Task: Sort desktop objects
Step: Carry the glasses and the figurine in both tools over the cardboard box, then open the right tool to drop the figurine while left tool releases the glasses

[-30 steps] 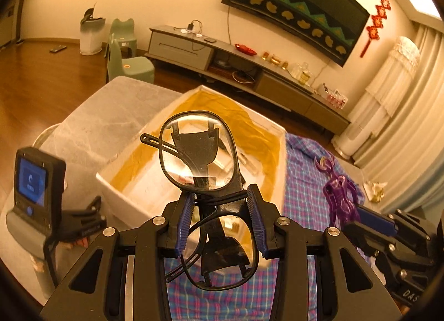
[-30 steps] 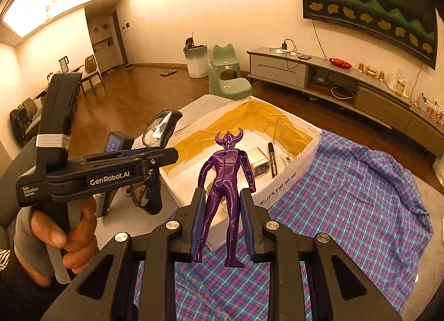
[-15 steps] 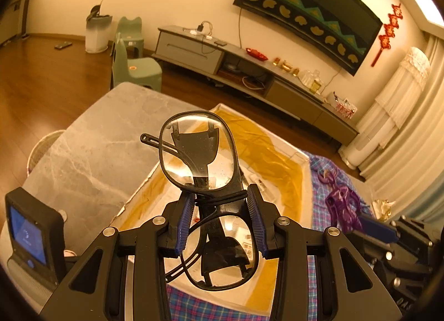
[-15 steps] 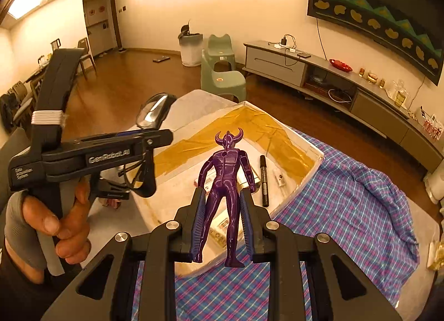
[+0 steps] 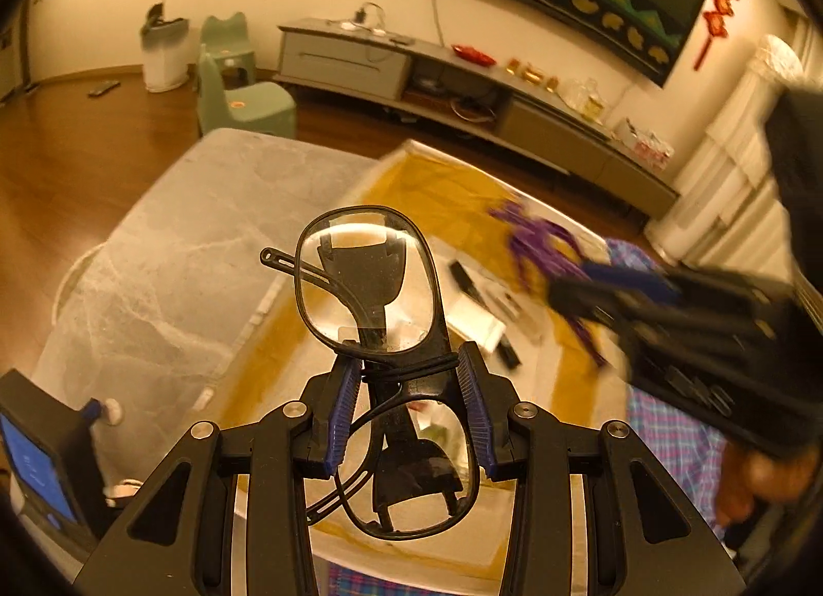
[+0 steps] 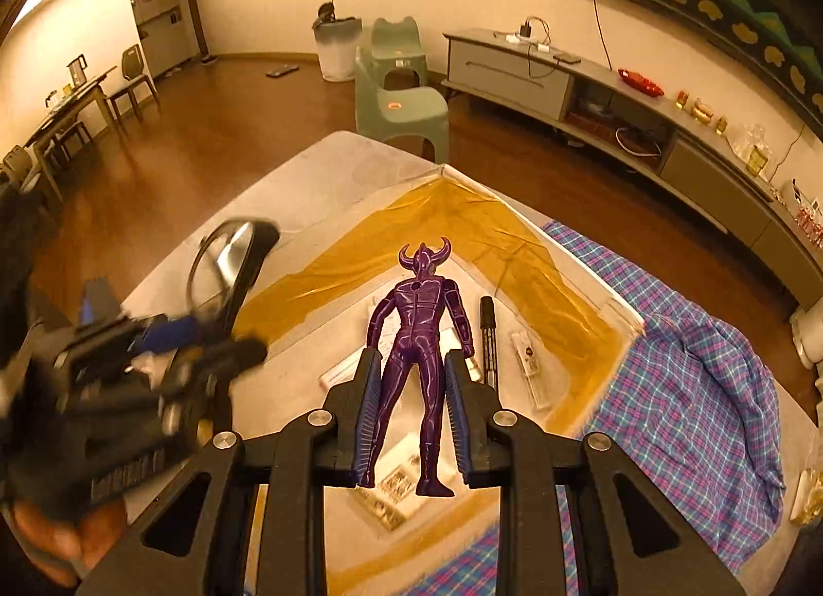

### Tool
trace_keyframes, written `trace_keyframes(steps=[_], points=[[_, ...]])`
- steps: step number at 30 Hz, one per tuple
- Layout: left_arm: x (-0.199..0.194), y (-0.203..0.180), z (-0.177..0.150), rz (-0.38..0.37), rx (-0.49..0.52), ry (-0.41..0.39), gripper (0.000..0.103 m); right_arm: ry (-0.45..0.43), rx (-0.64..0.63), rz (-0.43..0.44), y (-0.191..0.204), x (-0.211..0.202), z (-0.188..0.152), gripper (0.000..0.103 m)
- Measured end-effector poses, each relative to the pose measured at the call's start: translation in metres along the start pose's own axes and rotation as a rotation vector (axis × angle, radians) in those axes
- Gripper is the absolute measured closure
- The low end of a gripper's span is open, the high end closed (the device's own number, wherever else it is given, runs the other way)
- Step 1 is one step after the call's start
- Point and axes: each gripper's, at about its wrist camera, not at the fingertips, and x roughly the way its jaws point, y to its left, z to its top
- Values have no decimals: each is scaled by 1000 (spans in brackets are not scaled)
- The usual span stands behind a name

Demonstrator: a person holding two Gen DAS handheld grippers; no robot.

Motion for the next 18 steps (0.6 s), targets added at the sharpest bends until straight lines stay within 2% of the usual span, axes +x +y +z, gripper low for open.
trace_keyframes(steps=[9,15,18], points=[[12,-22,-3,-143,0,97,63,72,29,6,-14,50,39,76],[26,-16,0,-166,-71,148,63,111,8,2,-17,77,58,76],[32,-12,1,-146,-99,167,63,131,-12,-3,-16,90,63,76]])
